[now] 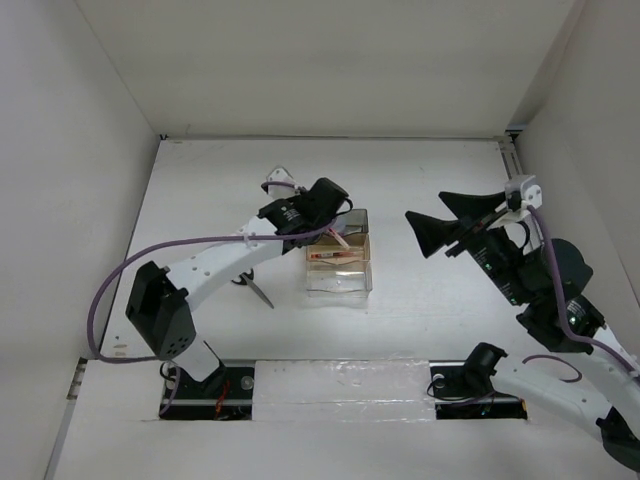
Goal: Sort the stationery into containers
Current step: Place the pen in the storage box.
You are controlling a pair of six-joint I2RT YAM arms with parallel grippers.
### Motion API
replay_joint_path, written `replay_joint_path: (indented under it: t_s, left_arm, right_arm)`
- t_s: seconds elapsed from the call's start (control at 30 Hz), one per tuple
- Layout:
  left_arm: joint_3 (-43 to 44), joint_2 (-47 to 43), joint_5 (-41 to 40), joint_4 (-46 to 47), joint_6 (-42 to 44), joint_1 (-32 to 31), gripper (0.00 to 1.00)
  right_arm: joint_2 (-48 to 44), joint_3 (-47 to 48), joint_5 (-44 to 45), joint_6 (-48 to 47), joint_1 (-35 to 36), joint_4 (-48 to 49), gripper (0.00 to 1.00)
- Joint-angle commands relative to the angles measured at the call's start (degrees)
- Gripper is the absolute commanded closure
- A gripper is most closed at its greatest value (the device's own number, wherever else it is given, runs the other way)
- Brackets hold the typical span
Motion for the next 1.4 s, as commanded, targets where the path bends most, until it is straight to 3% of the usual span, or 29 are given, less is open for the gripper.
replay_joint_path:
  t_s: [0.0,0.07,0.2,0.43,0.9,1.1,1.37]
  left_arm:
    - [-1.19,1.15,-2.45,7.93,-6.32,-1.38,1.0]
    - [2.48,3.7,-2.08,5.63,-5.84,-1.9,1.0]
    - [5.05,6.88,-5.34,-3.44,-14.61,-3.58,1.0]
    - [-4.7,3.01,-5.34,-0.54,-27.36,-4.11,1.0]
    - [-0.93,10.04,-6.48,-9.06,-50.56,-6.22,1.0]
    - [1.52,11.79,-10.08,-13.81,-55.94,-6.22,1.0]
    - [2.76,12.33,-10.87,-12.68,-57.18,-6.22,1.0]
  right_arm:
    - [-0.8,1.9,4.14,1.58,0.48,-0.97,0.08]
    - [-0.8,2.69,4.14,1.58,0.48,-2.73,0.08]
    - [-2.11,2.09,4.14,1.58,0.48,-2.74,0.08]
    - [-2.82,0.67,4.66,2.19,0.48,-0.81,0.08]
    - [-2.3,-2.14,2.29,3.25,0.48,-0.28,0.08]
    - [-2.3,-2.14,0.27,3.25,0.48,-0.28,0.08]
    - [-2.82,-2.67,-0.35,3.25,0.48,-0.28,0.08]
